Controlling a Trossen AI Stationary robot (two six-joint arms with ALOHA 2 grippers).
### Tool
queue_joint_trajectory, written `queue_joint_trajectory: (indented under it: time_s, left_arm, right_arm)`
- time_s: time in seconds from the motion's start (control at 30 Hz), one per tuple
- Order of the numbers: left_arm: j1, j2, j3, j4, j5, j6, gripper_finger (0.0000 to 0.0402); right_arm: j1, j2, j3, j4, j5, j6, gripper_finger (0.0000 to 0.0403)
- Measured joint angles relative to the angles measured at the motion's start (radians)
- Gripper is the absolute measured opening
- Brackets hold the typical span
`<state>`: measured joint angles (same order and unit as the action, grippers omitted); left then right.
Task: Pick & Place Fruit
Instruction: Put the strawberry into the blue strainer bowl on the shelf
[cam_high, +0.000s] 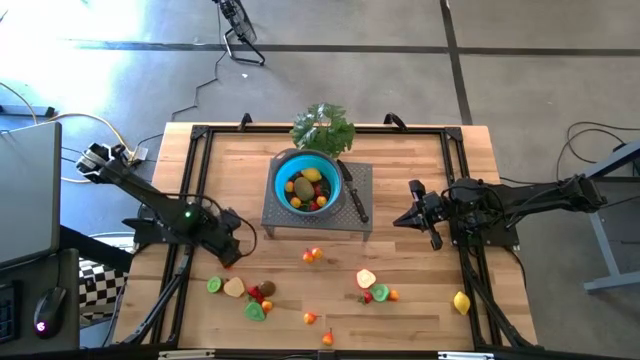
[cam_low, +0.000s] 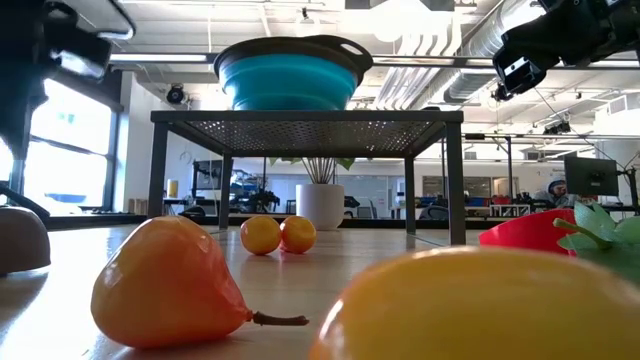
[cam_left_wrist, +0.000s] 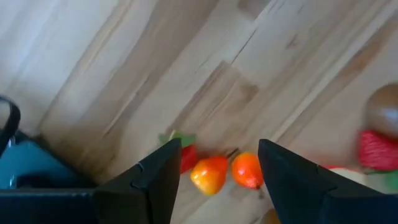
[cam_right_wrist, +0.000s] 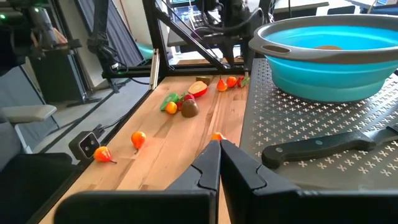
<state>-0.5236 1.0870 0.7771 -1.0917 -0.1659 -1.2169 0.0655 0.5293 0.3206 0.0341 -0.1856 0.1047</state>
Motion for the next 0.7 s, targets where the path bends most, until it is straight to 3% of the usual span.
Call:
queue_joint_trajectory:
  time_s: [0.43, 0.7]
  left_arm:
    - [0.000, 0.000, -0.100, 0.000, 0.021, -0.162, 0.0205]
    - [0.000, 0.000, -0.112, 0.004, 0.000, -0.115, 0.0162]
  right_arm:
    - [0.000, 0.000, 0.000, 0.000, 0.000, 0.000, 0.0003]
    - [0.000, 0.000, 0.000, 0.000, 0.000, 0.000, 0.0003]
